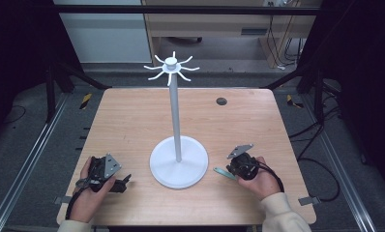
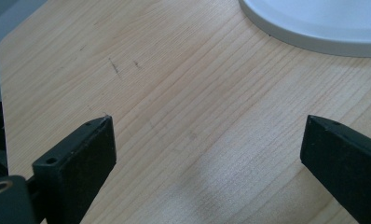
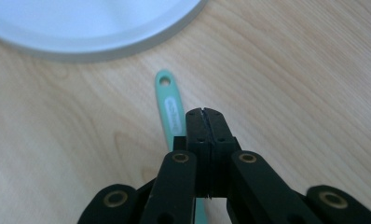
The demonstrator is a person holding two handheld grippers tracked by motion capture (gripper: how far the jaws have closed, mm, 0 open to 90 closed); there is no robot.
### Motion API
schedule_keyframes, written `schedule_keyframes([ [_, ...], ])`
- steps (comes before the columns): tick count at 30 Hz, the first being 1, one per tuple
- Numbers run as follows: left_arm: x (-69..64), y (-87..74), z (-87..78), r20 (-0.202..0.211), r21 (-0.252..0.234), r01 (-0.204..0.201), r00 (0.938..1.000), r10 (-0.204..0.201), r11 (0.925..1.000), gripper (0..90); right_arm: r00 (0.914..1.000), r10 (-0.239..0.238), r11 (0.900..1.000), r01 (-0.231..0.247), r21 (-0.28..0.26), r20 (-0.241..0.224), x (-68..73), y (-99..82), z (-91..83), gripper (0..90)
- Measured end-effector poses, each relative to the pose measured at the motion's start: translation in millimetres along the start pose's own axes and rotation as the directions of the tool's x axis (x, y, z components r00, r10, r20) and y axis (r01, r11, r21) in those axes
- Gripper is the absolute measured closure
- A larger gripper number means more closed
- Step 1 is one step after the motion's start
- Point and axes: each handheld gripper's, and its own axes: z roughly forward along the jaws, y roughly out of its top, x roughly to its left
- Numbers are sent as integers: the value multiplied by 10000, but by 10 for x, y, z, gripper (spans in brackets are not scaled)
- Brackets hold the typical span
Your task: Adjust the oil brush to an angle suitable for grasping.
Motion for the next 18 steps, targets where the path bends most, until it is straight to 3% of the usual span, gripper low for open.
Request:
schedule_keyframes([
  [8, -14, 7, 6, -5, 22, -40, 10000, 40, 10000, 29, 9981, -614, 9933, 601, 983, 98, -35, -175, -224, 872],
  [12, -11, 4, 5, -23, 36, -43, 10000, 43, 10000, 28, 9950, -994, 9816, 968, 1647, 74, -49, -223, -287, 834],
  [18, -12, 4, 6, -6, 49, -52, 10000, 52, 10000, 29, 9926, -1191, 9689, 1212, 2158, -229, -41, -211, -275, 792],
])
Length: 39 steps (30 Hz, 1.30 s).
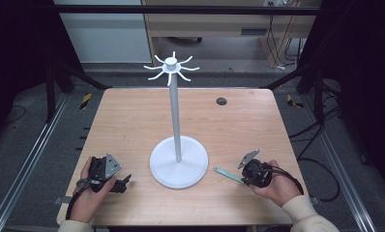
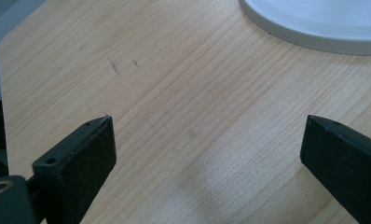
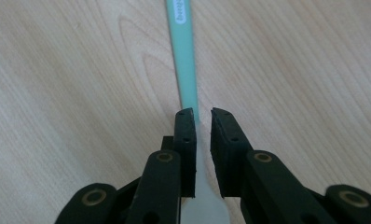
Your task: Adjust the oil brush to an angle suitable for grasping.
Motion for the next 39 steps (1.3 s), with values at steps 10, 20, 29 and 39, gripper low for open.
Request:
schedule_keyframes([
  [10, 0, -1, 2, 12, -3, 13, 10000, -13, 10000, 29, 9981, -358, 9950, 403, 919, -507, -57, 45, 113, 775],
  [20, -2, -1, 3, 20, 3, 4, 10000, -4, 10000, 29, 9964, -474, 9917, 553, 1163, -698, -63, 58, 155, 781],
  [29, 0, -2, 3, 20, 7, 3, 10000, -3, 10000, 28, 9952, -535, 9875, 649, 1440, -817, -85, 88, 194, 800],
  [39, -1, -2, 2, 22, 2, 4, 10000, -4, 10000, 29, 9937, -482, 9864, 633, 1514, -1015, -101, 113, 191, 826],
])
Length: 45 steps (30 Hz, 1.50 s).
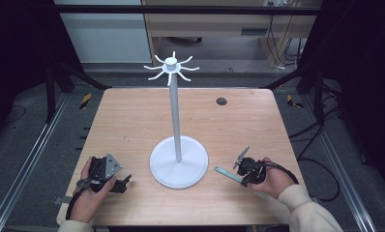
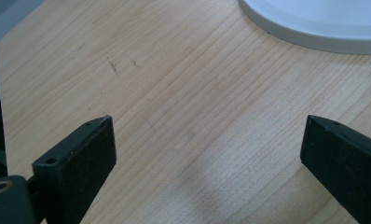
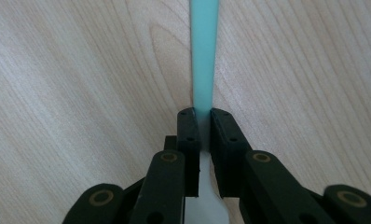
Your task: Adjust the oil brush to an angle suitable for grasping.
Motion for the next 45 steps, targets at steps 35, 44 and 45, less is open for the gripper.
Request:
schedule_keyframes([
  [35, 21, -8, -6, -125, -19, 125, 9998, -126, 9999, 28, 9723, 2217, 8147, -1433, -5619, 734, -353, 382, -1063, 826],
  [44, 41, -25, -10, -147, -39, 182, 9997, -182, 9998, 28, 9704, 2324, 7683, -1417, -6242, 657, -328, 579, -1095, 826],
  [45, 42, -25, -10, -142, -47, 187, 9997, -187, 9998, 28, 9693, 2353, 7661, -1400, -6273, 711, -318, 582, -1104, 826],
])
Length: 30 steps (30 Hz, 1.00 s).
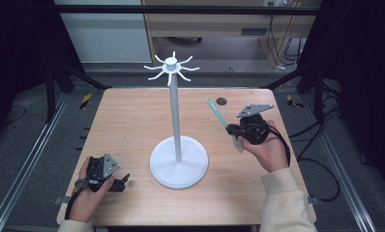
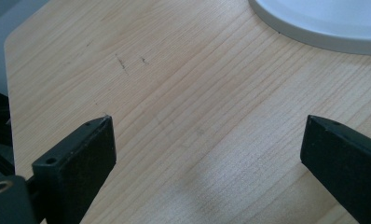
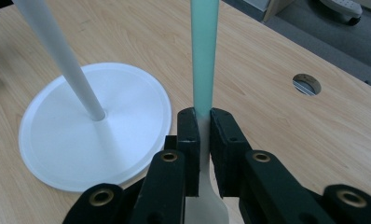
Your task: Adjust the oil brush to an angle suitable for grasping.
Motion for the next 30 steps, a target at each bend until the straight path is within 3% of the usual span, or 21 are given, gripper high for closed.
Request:
schedule_keyframes([
  [12, -25, 33, -12, 80, -266, -66, 9999, 68, 9996, 28, 9984, 423, 9905, -372, -1325, 362, 93, -21, -124, 826],
  [15, -20, 31, -11, 85, -272, -29, 10000, 31, 9996, 28, 9969, 637, 9824, -546, -1787, 456, 139, -16, -146, 826],
  [20, -22, 35, -14, 84, -274, -41, 10000, 44, 9996, 28, 9967, 605, 9735, -468, -2237, 546, 203, -6, -194, 826],
  [21, -25, 36, -14, 85, -272, -59, 9999, 61, 9996, 28, 9966, 641, 9672, -495, -2492, 510, 233, 1, -230, 826],
  [30, -12, 29, -17, 83, -246, -28, 10000, 30, 9997, 28, 9967, 680, 9523, -517, -3008, 440, 286, 26, -317, 826],
])
